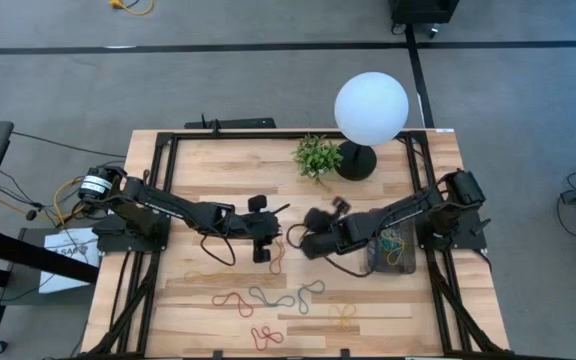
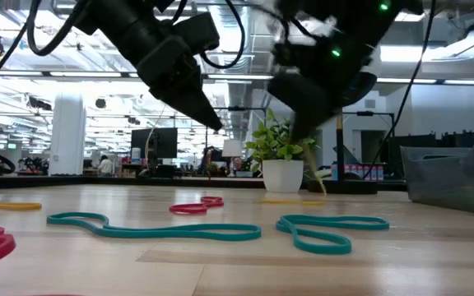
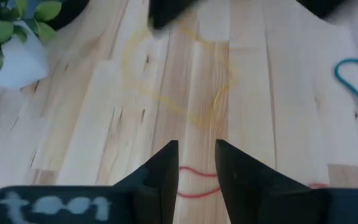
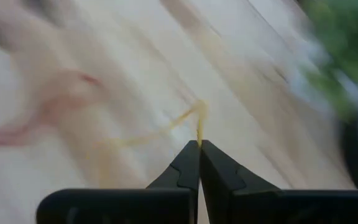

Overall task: Pick and place items into bin
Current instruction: Put the top yellow rubber band into the black transparent bin

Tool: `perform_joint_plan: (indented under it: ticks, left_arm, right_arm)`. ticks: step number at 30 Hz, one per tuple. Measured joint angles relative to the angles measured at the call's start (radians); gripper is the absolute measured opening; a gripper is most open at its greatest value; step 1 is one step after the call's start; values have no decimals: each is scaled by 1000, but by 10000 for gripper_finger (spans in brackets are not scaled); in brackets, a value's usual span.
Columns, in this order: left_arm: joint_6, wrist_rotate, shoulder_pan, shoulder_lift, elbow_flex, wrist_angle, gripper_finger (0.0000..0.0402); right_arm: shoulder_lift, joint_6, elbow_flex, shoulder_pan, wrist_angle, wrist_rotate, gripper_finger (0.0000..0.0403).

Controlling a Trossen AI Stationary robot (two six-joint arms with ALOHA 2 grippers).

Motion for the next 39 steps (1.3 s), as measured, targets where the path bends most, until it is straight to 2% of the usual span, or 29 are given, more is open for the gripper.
perform_joint_plan:
  ticks: [6, 9, 10, 14, 18, 21, 28, 39]
  left_arm:
    - [-1, -11, 0, 0, 0, -47, 96]
    - [-1, -15, 0, 0, 0, -54, 96]
    - [-1, -15, 0, 0, 0, -54, 96]
    - [-2, -15, 0, 0, 0, -54, 96]
    - [-12, -15, 0, 0, -1, -63, 96]
    - [-25, -15, 0, 0, -1, -76, 96]
    - [-26, -14, 0, 0, -1, -75, 96]
    - [-26, -15, 0, 0, -1, -69, 96]
  right_arm:
    - [0, 566, 82, 43, -670, -29, 1]
    - [0, 807, 120, 105, -894, -92, 1]
    - [-2, 873, 123, 130, -919, -122, 1]
    - [-24, 888, 113, 213, -912, -220, 1]
    - [-21, 898, 67, 254, -902, -271, 1]
    - [-28, 900, 6, 266, -908, -315, 1]
    - [-27, 945, -156, 273, -910, -501, 1]
    - [-26, 982, -190, 249, -905, -511, 2]
